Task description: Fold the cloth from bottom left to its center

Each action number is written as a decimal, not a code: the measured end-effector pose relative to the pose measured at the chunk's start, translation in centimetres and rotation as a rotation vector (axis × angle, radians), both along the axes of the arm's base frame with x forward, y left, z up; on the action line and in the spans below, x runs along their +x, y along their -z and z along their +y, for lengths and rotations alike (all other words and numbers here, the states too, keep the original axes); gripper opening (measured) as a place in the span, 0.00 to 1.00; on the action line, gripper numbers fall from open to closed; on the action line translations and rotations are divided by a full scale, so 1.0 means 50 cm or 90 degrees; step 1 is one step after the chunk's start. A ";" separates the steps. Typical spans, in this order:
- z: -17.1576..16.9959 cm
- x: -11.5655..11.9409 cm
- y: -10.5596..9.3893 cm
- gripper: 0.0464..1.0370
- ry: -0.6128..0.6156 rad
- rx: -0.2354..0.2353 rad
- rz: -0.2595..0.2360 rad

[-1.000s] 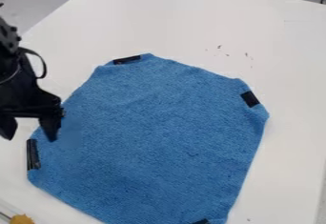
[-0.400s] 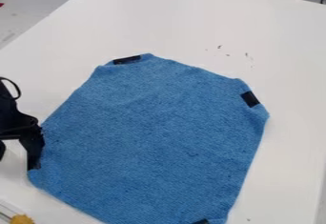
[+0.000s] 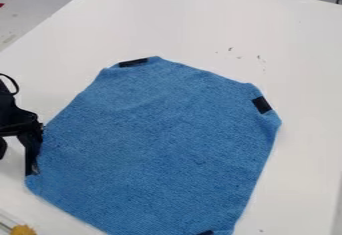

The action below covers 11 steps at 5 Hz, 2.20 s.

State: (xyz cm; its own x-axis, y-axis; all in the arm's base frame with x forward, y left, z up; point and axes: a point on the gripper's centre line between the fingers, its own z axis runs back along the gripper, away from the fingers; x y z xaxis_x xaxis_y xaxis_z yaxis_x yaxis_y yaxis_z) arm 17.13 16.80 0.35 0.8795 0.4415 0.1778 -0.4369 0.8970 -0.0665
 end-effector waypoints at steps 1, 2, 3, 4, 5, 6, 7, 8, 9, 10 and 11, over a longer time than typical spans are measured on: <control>-0.006 0.025 0.002 0.53 0.028 0.011 -0.008; -0.032 0.044 0.001 0.26 0.052 0.005 0.014; -0.060 0.061 -0.003 0.08 0.067 -0.001 0.027; -0.075 0.076 -0.038 0.01 0.081 0.016 0.044; -0.088 0.105 -0.091 0.01 0.108 0.071 0.064; -0.114 0.157 -0.135 0.01 0.144 0.110 0.068; -0.155 0.224 -0.125 0.01 0.186 0.097 0.069; -0.195 0.263 -0.091 0.01 0.213 0.081 0.046; -0.225 0.290 -0.075 0.01 0.222 0.064 0.019; -0.237 0.304 -0.060 0.01 0.220 0.051 -0.015; -0.248 0.307 -0.047 0.01 0.220 0.036 -0.049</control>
State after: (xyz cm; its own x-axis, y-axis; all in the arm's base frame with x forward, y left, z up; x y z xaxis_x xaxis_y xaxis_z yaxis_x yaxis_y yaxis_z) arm 32.50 4.39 2.69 0.9581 0.1078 0.2655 -0.1026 0.9942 -0.0332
